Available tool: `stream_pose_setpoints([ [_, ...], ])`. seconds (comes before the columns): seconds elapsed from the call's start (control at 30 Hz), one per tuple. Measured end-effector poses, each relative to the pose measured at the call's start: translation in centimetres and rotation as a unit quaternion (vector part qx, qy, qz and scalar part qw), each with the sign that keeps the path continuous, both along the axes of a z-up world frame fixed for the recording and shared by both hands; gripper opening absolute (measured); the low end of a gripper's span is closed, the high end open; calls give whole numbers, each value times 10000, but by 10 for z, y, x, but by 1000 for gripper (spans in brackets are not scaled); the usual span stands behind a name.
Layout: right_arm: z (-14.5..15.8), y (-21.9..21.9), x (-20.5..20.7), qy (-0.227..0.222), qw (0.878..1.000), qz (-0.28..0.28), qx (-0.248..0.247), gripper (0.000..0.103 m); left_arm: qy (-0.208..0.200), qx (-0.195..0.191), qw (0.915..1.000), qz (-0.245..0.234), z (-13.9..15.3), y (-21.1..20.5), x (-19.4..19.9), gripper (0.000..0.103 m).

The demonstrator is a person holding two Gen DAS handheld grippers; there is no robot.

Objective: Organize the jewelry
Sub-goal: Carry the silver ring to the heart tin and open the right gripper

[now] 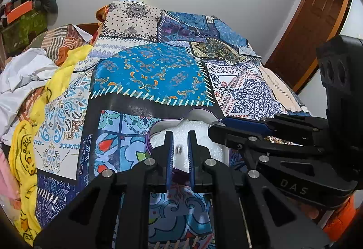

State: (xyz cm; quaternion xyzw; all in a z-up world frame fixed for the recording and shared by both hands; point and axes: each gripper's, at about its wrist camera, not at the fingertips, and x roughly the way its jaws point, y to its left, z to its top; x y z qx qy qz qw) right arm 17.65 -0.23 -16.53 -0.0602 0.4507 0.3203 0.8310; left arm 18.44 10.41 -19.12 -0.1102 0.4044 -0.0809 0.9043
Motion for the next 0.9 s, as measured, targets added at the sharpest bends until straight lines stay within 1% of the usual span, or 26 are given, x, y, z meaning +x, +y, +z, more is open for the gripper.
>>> stream_pose_setpoints([
  [0.17, 3, -2, 0, -82, 9999, -72, 10, 20, -78, 218, 9997, 23, 8, -4, -5, 10],
  [0.3, 6, -3, -2, -121, 9999, -72, -30, 21, -129, 286, 9995, 89, 15, -3, -10, 11],
  [0.33, 7, -4, -2, -124, 9999, -85, -21, 23, -145, 297, 9994, 115, 17, -2, -11, 12],
  [0.4, 10, -7, -4, -145, 9998, -148, 49, 37, -181, 309, 9992, 157, 21, -1, -15, 15],
  [0.47, 15, -12, -6, -206, 9994, -230, 134, 42, -219, 340, 9990, 195, 26, -1, -17, 15],
  [0.5, 17, -13, -6, -227, 9993, -247, 148, 42, -234, 360, 9989, 210, 28, -1, -18, 16],
  [0.53, 19, -15, -7, -248, 9992, -263, 159, 42, -256, 388, 9986, 232, 30, -2, -20, 17],
  [0.6, 25, -18, -8, -313, 9989, -311, 167, 42, -306, 425, 9982, 275, 35, -2, -23, 28],
  [0.67, 31, -22, -11, -390, 9984, -346, 194, 42, -385, 444, 9978, 303, 40, -3, -27, 33],
  [0.83, 49, -33, -21, -673, 9965, -436, 220, 42, -555, 514, 9965, 345, 56, -9, -36, 36],
  [0.9, 56, -37, -26, -808, 9954, -468, 216, 42, -636, 539, 9959, 352, 63, -12, -40, 42],
])
